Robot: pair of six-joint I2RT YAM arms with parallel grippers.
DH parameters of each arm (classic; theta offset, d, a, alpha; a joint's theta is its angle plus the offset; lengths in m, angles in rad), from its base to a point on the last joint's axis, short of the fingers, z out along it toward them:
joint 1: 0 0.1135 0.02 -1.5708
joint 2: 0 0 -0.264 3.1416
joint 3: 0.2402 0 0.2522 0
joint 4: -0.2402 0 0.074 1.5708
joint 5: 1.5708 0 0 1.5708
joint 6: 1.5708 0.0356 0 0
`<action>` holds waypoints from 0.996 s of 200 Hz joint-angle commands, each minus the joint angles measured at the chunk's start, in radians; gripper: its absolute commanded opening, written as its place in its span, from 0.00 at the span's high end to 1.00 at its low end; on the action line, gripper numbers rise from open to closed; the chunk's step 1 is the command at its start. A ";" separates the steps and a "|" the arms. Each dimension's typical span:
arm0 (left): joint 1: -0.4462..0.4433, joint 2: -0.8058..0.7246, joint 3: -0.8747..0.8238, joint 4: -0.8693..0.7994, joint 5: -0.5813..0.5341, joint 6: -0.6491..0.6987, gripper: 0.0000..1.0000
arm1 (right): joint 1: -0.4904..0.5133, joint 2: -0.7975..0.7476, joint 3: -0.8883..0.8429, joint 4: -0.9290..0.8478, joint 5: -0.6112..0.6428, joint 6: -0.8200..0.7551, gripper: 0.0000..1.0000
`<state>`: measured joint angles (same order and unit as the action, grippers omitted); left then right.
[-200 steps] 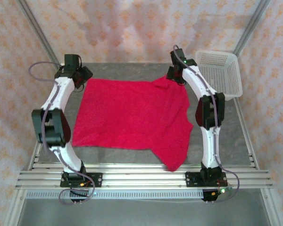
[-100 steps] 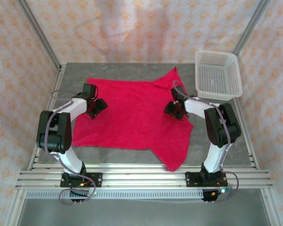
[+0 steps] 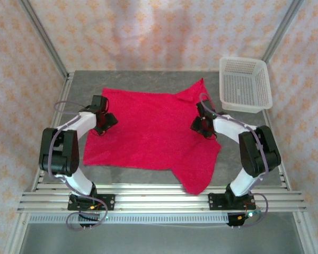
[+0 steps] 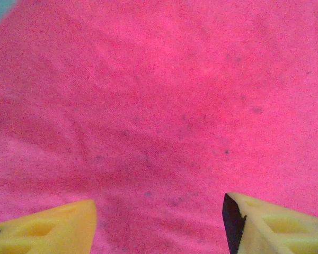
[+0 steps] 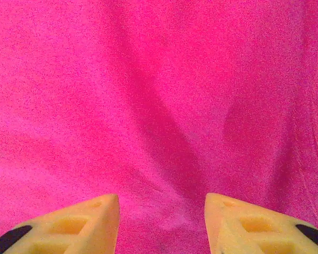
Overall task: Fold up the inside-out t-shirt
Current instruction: Move the T-shirt to the center of the table, then smooth out the T-shirt at the center of the table.
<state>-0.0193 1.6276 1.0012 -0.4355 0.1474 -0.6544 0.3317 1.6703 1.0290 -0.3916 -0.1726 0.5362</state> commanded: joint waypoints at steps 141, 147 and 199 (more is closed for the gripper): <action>-0.003 -0.202 -0.076 0.043 0.057 -0.039 0.34 | -0.089 0.595 0.812 -0.143 0.020 0.030 0.58; -0.004 -0.200 -0.080 0.046 0.058 -0.039 0.35 | -0.088 0.601 0.817 -0.143 0.016 0.030 0.59; -0.004 -0.207 -0.087 0.046 0.057 -0.040 0.35 | -0.088 0.633 0.854 -0.142 -0.006 0.035 0.70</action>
<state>-0.0196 1.4269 0.9218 -0.4046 0.2031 -0.6842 0.2394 2.2845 1.8343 -0.5167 -0.1730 0.5613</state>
